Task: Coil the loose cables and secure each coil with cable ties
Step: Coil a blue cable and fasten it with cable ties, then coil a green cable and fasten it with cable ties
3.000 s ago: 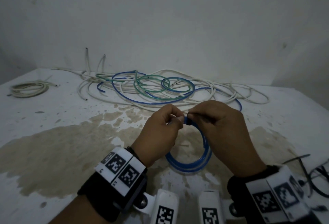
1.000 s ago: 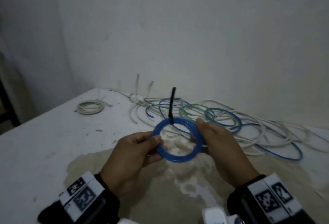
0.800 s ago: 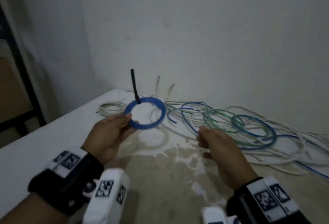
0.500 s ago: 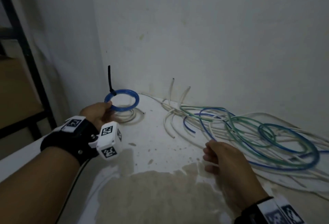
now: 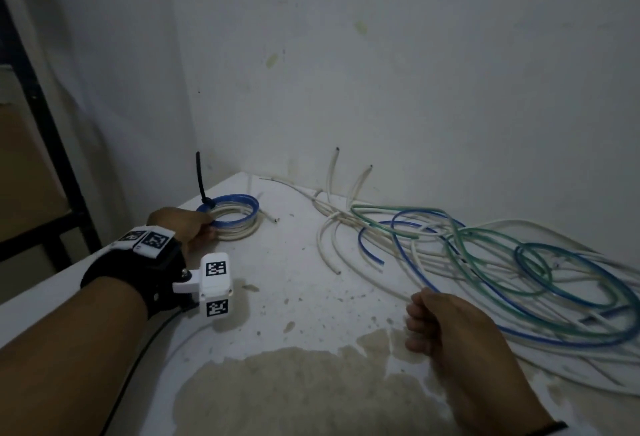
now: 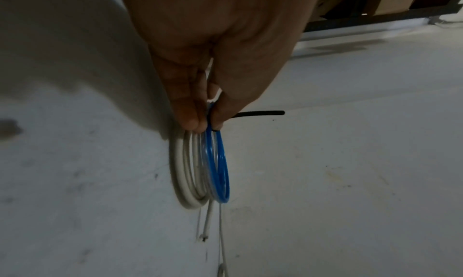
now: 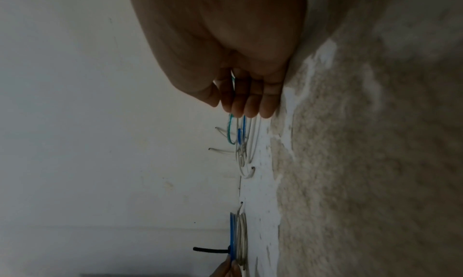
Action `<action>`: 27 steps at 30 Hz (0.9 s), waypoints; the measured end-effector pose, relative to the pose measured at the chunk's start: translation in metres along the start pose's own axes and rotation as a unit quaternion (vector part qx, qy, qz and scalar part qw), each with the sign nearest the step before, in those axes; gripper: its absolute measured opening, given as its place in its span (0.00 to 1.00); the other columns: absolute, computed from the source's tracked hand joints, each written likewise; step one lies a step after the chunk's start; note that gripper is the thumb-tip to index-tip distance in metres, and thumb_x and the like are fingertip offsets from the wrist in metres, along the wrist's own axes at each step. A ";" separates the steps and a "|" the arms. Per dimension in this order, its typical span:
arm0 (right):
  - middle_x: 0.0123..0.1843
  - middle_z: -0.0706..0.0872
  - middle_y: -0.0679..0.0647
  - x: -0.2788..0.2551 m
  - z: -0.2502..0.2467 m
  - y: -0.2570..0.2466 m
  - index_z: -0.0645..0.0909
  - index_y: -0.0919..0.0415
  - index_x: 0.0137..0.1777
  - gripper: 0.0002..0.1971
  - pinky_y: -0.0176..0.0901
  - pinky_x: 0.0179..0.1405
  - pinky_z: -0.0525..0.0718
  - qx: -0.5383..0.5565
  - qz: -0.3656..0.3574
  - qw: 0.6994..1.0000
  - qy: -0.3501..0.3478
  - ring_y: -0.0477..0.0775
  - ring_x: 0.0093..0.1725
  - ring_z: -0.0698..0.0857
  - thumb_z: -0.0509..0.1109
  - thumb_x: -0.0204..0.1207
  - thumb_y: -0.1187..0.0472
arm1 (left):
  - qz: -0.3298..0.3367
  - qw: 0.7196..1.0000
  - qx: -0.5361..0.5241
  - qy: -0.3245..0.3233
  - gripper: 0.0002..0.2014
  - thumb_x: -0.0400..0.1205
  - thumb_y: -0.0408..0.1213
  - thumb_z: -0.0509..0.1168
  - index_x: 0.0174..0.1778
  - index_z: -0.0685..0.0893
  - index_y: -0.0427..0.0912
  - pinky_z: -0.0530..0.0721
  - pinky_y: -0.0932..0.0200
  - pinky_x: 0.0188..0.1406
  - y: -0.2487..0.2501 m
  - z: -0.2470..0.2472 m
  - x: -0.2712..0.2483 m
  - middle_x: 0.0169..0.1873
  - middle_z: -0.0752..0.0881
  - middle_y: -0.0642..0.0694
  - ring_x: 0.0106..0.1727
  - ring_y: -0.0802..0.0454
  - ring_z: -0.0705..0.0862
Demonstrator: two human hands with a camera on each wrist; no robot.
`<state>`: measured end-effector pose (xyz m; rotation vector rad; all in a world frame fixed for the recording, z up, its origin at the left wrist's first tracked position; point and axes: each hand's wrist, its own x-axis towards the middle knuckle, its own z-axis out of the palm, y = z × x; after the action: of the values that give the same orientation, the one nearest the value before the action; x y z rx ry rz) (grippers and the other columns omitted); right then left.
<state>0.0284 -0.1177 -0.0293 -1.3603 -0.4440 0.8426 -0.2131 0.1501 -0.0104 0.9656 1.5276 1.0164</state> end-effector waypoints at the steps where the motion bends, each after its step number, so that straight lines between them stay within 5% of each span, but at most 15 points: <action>1: 0.30 0.75 0.62 0.000 0.000 0.000 0.77 0.68 0.36 0.11 0.42 0.24 0.68 0.004 0.000 1.000 -0.003 0.54 0.28 0.71 0.63 0.81 0.67 | 0.003 1.000 0.016 0.001 0.10 0.81 0.29 0.66 0.34 0.78 0.32 0.83 0.61 0.17 -0.001 0.000 -0.001 0.11 0.80 0.44 0.11 0.54 0.78; 7: 0.36 0.69 0.63 -0.001 -0.001 0.001 0.74 0.66 0.41 0.07 0.44 0.27 0.65 0.015 -0.003 1.000 -0.020 0.54 0.30 0.66 0.60 0.82 0.68 | 0.036 0.999 0.029 0.009 0.08 0.80 0.30 0.69 0.37 0.80 0.31 0.83 0.64 0.16 -0.006 -0.001 -0.009 0.30 0.84 0.37 0.22 0.49 0.82; 11: 0.36 0.73 0.63 -0.006 -0.002 -0.001 0.77 0.68 0.39 0.10 0.46 0.30 0.68 0.025 0.005 1.000 -0.011 0.55 0.31 0.69 0.62 0.82 0.65 | 0.050 0.998 0.039 0.010 0.15 0.77 0.41 0.74 0.35 0.81 0.32 0.87 0.50 0.41 -0.003 -0.009 -0.022 0.33 0.85 0.35 0.28 0.42 0.82; 16: 0.35 0.72 0.62 -0.013 -0.001 -0.006 0.76 0.67 0.41 0.10 0.44 0.29 0.66 0.031 0.012 0.999 -0.017 0.54 0.30 0.69 0.62 0.83 0.63 | 0.146 0.986 0.050 0.064 0.13 0.80 0.44 0.68 0.38 0.79 0.37 0.77 0.53 0.42 0.007 -0.015 -0.067 0.39 0.78 0.38 0.34 0.43 0.75; 22: 0.34 0.82 0.60 -0.023 -0.012 -0.024 0.80 0.66 0.40 0.09 0.42 0.26 0.74 -0.065 -0.017 0.996 -0.062 0.54 0.28 0.77 0.65 0.80 0.64 | 0.167 0.978 -0.056 -0.114 0.05 0.83 0.34 0.63 0.41 0.80 0.44 0.74 0.58 0.36 -0.002 0.026 -0.163 0.37 0.78 0.45 0.35 0.53 0.74; 27: 0.39 0.88 0.56 -0.042 -0.051 -0.053 0.83 0.60 0.38 0.13 0.41 0.29 0.79 -0.272 -0.082 0.954 -0.091 0.52 0.32 0.82 0.64 0.82 0.56 | 0.084 0.960 -0.143 -0.226 0.06 0.83 0.31 0.62 0.41 0.80 0.42 0.74 0.60 0.34 -0.028 0.083 -0.238 0.32 0.76 0.46 0.32 0.53 0.74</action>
<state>0.0517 -0.1823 0.0195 -1.7243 -0.9744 0.7361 -0.0953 -0.0718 0.0259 1.0450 0.9073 1.0155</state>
